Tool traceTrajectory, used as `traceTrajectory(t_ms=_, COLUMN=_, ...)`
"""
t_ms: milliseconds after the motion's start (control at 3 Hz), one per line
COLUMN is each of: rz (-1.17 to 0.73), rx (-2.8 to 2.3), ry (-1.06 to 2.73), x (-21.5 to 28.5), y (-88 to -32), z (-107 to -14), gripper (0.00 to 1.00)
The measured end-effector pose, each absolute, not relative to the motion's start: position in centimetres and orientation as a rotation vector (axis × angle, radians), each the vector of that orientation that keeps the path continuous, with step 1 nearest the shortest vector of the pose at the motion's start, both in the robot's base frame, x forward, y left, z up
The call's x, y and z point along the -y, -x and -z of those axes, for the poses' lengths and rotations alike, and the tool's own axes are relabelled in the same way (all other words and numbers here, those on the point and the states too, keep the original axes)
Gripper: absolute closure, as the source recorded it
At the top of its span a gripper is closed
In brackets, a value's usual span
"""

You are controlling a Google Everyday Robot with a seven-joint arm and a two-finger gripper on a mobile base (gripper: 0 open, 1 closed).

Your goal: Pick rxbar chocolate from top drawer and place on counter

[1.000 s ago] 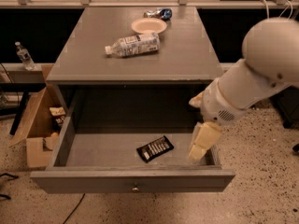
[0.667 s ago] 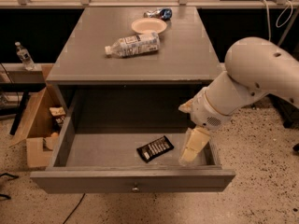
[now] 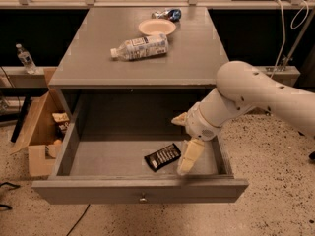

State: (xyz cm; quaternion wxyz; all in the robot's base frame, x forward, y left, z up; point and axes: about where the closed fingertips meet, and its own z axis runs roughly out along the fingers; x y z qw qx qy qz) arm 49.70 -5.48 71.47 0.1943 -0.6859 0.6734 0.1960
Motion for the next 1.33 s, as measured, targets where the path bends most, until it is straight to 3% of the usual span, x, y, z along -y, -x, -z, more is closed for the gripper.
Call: traceTrajectory(t_ms=1333, rz=-0.499, rx=-1.743, ry=2.002, x=3.1, y=-54.0, z=-69.4, gripper=0.0)
